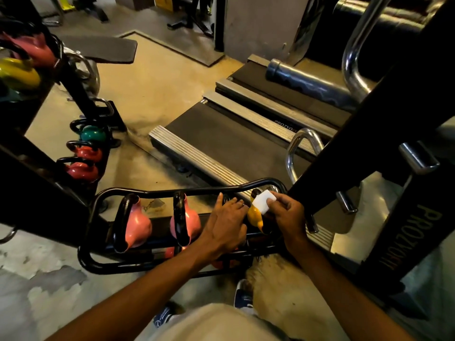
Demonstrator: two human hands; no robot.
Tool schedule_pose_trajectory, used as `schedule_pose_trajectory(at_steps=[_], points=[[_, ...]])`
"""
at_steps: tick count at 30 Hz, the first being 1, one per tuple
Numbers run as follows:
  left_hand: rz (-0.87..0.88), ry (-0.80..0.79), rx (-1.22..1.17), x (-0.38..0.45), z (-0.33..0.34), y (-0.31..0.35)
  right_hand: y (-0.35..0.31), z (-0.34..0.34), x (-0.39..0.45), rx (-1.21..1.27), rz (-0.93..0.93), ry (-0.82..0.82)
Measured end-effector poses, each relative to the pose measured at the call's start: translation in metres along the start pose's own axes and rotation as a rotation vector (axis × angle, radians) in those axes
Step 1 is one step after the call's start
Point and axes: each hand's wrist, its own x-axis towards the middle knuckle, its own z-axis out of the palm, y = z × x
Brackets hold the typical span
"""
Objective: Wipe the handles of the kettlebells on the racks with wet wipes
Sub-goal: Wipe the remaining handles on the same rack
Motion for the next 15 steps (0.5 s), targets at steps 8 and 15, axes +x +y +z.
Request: schedule_pose_trajectory(at_steps=[8, 15], points=[[0.046, -0.026, -0.105, 0.011, 0.009, 0.002, -0.02, 0.005, 0.004, -0.146, -0.321, 0.132], [0.108, -0.088, -0.092, 0.027, 0.015, 0.008, 0.0, 0.002, 0.037, -0.238, -0.214, -0.154]])
